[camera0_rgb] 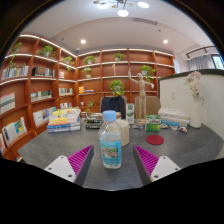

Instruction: Pour water

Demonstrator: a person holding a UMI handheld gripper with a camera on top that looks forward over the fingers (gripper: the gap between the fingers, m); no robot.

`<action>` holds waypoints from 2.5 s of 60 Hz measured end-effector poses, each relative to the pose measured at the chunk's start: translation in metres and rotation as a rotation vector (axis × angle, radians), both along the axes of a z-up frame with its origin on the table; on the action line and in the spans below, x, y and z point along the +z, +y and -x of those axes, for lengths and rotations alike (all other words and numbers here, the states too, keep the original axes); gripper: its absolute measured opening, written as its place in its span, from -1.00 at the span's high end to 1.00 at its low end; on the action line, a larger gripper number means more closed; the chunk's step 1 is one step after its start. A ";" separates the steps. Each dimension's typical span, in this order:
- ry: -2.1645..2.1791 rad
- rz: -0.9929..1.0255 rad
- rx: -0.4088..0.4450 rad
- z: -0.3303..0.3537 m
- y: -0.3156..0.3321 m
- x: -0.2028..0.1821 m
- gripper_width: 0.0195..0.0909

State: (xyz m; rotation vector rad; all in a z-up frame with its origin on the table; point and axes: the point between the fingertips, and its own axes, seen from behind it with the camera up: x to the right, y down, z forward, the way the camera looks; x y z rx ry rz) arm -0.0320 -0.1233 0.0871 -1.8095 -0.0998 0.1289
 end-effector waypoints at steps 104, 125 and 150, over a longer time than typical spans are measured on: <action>2.102 0.039 -0.211 0.071 0.203 0.086 0.77; 1.800 0.085 -0.176 0.093 0.203 0.097 0.77; 0.335 -0.094 -0.248 -0.017 0.199 0.158 0.71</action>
